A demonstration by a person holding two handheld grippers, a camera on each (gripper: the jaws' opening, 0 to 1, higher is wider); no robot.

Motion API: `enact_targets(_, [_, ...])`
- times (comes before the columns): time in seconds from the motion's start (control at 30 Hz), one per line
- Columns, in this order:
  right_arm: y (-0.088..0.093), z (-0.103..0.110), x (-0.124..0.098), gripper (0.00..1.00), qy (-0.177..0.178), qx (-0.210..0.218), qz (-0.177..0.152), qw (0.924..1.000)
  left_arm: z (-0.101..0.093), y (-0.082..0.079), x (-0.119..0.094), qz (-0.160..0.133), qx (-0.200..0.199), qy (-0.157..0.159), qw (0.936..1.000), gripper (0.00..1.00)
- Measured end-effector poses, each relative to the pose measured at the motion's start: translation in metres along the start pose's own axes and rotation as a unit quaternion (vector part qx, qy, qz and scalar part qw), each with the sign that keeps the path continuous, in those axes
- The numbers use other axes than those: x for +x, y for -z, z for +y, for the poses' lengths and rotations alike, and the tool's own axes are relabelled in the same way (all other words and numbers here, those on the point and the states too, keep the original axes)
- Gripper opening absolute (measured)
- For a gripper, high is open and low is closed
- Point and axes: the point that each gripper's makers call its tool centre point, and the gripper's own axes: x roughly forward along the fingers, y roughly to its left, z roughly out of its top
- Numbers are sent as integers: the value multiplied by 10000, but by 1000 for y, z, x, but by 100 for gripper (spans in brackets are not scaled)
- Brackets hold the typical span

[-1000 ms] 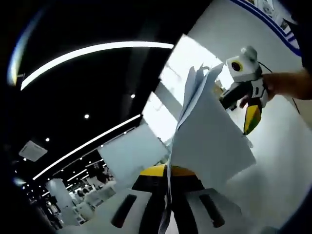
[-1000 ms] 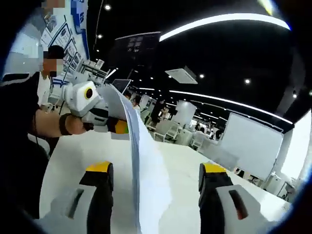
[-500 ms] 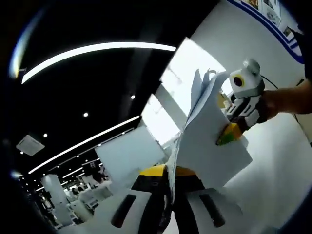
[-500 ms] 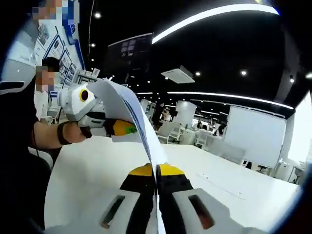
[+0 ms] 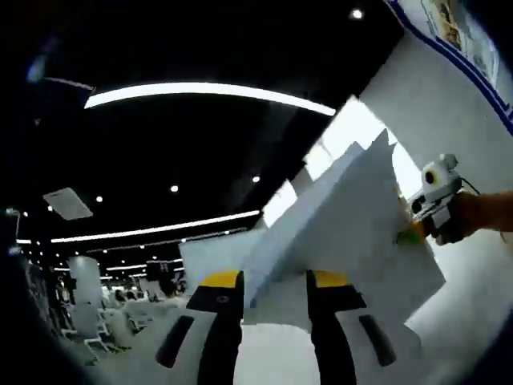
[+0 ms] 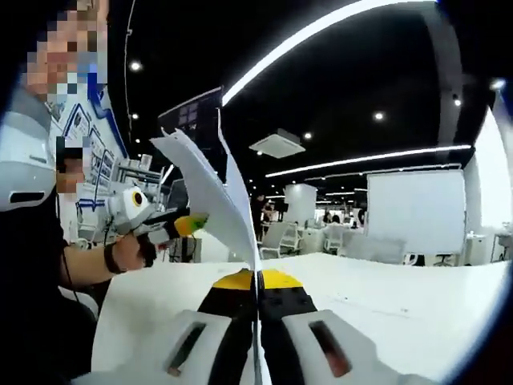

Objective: Organize the stack of printing papers by aligning and flattening the scattered papers on the table

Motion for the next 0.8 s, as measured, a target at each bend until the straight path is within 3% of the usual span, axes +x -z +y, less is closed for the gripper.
enact_targets(0.07, [-5, -2, -4, 0, -46, 104, -134, 9998, 4, 7, -2, 17, -452, -4, 9990, 37])
enact_targets(0.17, [-12, 0, -7, 0, -152, 214, -336, 9991, 7, 21, -3, 82, -1222, -3, 9925, 44])
enact_targets(0.27, [-22, 7, -9, 0, -394, 449, -609, 9964, -8, 45, 0, 291, -2149, 351, 9756, 45])
enact_targets(0.4, [-24, 21, -10, 0, -779, 506, -676, 9934, -30, 62, 6, 518, -2534, 764, 9630, 45])
enact_targets(0.53, [-20, 36, -11, 0, -1172, 420, -550, 9907, -34, 63, 10, 501, -2508, 877, 9628, 45])
enact_targets(0.7, [-18, 40, -13, 0, -1343, 458, -553, 9883, -35, 54, 10, 349, -2674, 1088, 9568, 44])
enact_targets(0.8, [-14, 37, -12, 0, -1312, 463, -508, 9890, -43, 36, 8, 45, -3021, 1447, 9422, 31])
